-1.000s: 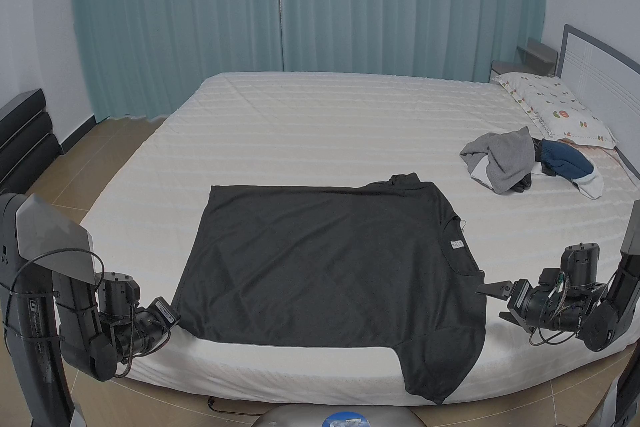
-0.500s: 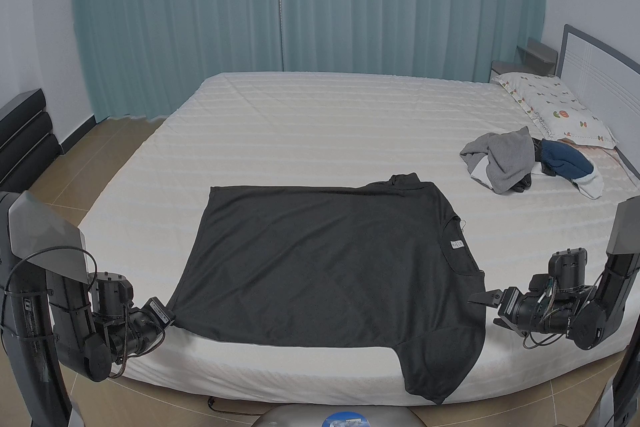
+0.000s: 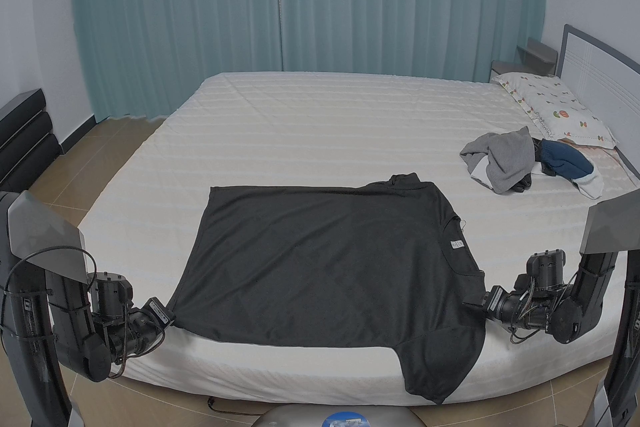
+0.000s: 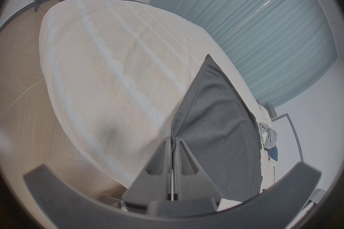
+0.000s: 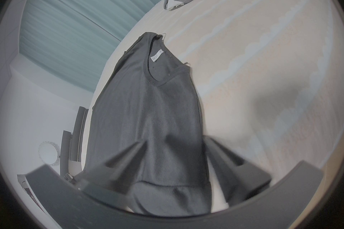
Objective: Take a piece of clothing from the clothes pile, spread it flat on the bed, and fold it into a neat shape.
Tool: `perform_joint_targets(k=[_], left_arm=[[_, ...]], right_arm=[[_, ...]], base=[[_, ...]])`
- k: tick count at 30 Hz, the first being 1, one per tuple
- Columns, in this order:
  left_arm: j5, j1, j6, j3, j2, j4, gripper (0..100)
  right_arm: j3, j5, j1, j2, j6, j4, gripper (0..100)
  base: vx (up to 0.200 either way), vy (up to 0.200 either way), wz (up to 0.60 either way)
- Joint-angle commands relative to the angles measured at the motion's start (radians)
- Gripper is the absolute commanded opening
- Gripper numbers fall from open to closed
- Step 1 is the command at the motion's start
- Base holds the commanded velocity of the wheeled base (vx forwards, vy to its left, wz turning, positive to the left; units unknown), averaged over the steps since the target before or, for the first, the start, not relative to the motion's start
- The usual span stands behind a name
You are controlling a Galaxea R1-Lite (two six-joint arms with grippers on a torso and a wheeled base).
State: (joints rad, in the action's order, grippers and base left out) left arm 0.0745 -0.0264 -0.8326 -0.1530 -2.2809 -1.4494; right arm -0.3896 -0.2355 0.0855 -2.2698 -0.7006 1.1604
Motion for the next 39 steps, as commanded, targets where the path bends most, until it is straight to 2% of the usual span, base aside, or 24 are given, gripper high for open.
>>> perform_joint_targets(k=[1,5,20,21,27,32,37,39], left_arm=[[0.001,0.000,0.000,0.000,0.000,0.000,0],[0.001,0.000,0.000,0.000,0.000,0.000,0],[0.001,-0.001,-0.002,0.000,0.000,0.000,0],[0.001,-0.001,-0.002,0.000,0.000,0.000,0],[0.008,-0.001,-0.002,0.001,-0.002,0.000,0],[0.010,-0.001,-0.002,0.001,-0.003,0.000,0],[0.010,0.000,-0.002,0.001,0.001,0.000,0],[0.010,0.000,-0.002,0.001,0.001,0.000,0]], right_arm=[[-0.052,0.001,-0.007,-0.016,0.000,-0.013,0],[-0.121,0.001,-0.012,-0.013,-0.003,-0.065,0],[-0.258,0.002,-0.006,-0.030,0.000,-0.113,0],[-0.269,0.002,-0.006,-0.033,-0.002,-0.113,100],[-0.259,0.002,-0.015,-0.017,-0.002,-0.113,100],[-0.181,-0.008,-0.043,0.052,0.010,-0.113,100],[-0.063,-0.068,-0.059,0.133,0.069,-0.114,100],[-0.060,-0.070,-0.059,0.134,0.070,-0.114,100]], base=[[0.000,0.000,0.00],[0.000,0.000,0.00],[0.000,0.000,0.00],[0.000,0.000,0.00],[0.000,0.000,0.00],[0.000,0.000,0.00],[0.000,0.000,0.00],[0.000,0.000,0.00]])
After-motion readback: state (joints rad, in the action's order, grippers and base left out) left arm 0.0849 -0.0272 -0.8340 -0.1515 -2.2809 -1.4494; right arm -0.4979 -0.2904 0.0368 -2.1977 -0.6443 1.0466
